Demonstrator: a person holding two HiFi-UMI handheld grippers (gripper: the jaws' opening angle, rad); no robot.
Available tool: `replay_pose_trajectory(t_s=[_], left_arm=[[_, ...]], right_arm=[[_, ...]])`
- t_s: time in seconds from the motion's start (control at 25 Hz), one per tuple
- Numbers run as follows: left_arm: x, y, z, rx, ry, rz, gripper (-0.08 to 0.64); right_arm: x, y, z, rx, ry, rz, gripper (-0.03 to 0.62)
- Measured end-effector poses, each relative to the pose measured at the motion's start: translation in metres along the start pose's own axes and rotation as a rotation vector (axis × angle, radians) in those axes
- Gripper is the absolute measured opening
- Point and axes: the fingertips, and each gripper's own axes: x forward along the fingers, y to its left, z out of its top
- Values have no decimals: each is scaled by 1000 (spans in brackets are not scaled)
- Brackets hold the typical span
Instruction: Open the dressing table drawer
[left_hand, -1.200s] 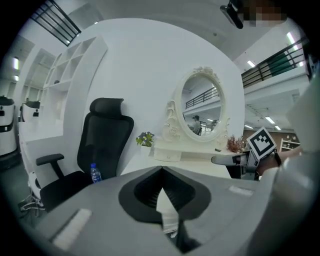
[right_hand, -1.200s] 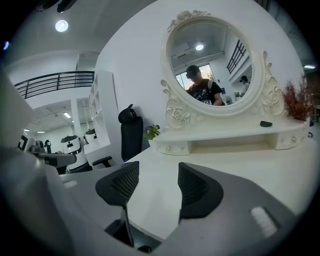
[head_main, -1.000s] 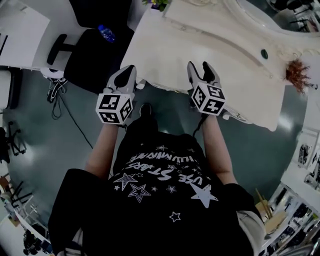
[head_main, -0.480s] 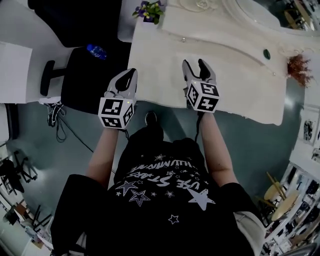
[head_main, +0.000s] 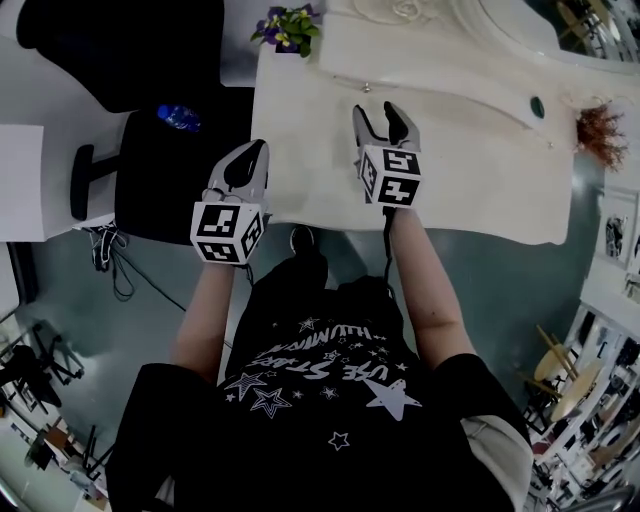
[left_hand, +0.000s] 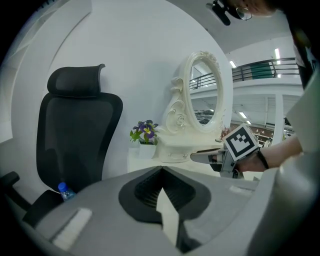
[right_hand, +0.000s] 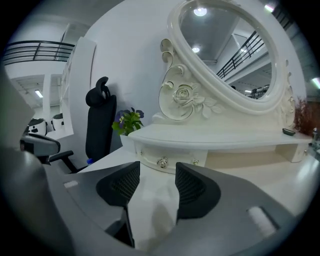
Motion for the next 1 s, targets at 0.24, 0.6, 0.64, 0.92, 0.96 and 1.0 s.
replay_pose_trajectory(t_s=[0.24,0.6,0.64,0.92,0.96,1.0], left_arm=[[7,9,-1,-7,4,-4,3],[11,14,-3,-23,8,-9,3],[11,14,-3,-23,7,-9,3],[7,17,-3,-27,6,-1,3],[7,16,-4,-28,6,-1,3],[6,15,-4,-29,6,-2,3]], right_arm=[[30,-5,-2,-13,61,-46,234],[55,-9,-10,-10,137,-112,176],[56,-10,-11,-5,138,-117,172],[58,-12,-11,-20,139,-147,133],[58,-12,-11,-28,143,-147,130],[57,-11,-12,-33,148,-144,129]])
